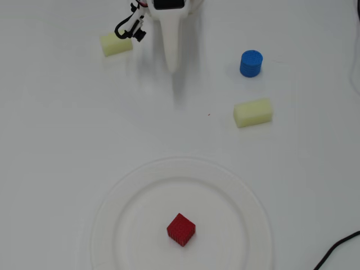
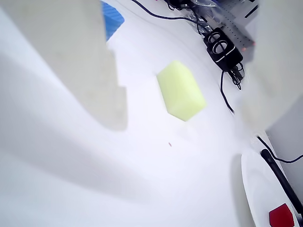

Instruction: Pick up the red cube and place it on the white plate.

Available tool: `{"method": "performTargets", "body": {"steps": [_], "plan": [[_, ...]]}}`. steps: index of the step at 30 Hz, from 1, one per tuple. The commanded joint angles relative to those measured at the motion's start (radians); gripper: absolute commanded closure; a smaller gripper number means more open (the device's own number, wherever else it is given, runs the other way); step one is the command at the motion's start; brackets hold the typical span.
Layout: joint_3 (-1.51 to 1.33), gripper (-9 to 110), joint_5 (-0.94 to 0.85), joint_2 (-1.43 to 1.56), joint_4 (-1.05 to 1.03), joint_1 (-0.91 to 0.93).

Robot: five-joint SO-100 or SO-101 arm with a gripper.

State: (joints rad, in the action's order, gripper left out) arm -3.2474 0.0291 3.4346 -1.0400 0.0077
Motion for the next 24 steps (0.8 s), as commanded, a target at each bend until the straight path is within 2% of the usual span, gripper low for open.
{"method": "performTargets", "body": {"steps": [1,7,12,14,24], "plan": [[-0.018,101,0.011,0.011,-0.026,-0.009],[-0.003,101,0.014,0.011,-0.107,-0.008],[-0.003,101,0.015,0.011,-0.107,-0.006],[-0.003,97,0.015,0.011,-0.107,-0.006],[-0.009,97,-0.009,0.011,-0.069,-0.003]]}}
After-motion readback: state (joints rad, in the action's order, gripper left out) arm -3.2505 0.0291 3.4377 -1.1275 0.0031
